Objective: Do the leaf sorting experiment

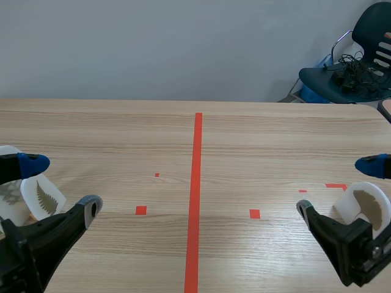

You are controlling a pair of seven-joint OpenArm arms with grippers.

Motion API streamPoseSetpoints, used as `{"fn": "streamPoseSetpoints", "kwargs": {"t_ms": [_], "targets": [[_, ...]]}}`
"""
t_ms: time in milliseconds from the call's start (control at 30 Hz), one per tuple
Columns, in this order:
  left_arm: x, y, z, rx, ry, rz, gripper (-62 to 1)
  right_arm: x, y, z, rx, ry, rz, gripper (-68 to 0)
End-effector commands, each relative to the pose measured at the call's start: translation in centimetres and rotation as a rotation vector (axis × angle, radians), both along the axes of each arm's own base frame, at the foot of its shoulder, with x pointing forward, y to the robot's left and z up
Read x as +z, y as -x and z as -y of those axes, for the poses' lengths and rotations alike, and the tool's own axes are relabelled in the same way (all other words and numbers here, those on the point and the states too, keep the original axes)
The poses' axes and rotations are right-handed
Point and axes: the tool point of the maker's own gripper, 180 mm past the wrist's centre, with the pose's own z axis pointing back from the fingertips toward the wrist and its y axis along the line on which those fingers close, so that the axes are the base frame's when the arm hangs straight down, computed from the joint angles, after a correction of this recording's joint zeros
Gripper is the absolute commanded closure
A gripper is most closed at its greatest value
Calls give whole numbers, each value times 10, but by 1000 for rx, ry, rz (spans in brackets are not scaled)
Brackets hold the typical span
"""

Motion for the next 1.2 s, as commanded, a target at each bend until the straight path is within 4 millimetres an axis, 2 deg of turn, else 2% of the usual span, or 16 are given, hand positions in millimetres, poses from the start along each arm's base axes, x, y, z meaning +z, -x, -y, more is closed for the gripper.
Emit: {"fn": "streamPoseSetpoints", "kwargs": {"t_ms": [0,167,1167], "targets": [[6,-1,2,0,23,18,-623,32,-8,-9,40,-35,157,-679],[6,-1,2,0,23,18,-623,36,-8,-10,45,-49,180,-679],[8,-2,2,1,25,23,-623,31,-9,-8,39,-30,154,-679]]}}
